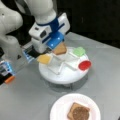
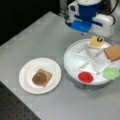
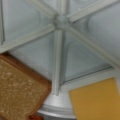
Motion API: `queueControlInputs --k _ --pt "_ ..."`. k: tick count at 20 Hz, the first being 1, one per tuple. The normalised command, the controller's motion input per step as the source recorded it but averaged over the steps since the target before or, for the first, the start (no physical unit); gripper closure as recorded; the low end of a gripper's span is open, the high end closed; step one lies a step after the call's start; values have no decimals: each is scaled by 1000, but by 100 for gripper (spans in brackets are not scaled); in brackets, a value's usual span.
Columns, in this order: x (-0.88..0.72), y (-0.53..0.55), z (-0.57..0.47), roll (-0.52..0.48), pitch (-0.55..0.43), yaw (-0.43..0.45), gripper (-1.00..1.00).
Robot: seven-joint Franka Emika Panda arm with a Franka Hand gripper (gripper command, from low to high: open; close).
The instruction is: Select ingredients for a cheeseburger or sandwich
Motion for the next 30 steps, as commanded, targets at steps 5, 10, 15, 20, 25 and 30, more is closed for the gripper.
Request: queueControlInputs --k 5,10,15,20,25,30 --pt "17 72 -137 -15 -54 -54 -100" --pt "254 -127 -44 42 -63 -89 -100" --pt "409 -86 -119 16 -62 -24 -100" --pt "179 -25 32 -14 18 14 -100" --pt "28 -9 49 -3 70 49 -100" --pt "-91 4 -98 33 147 -21 -100"
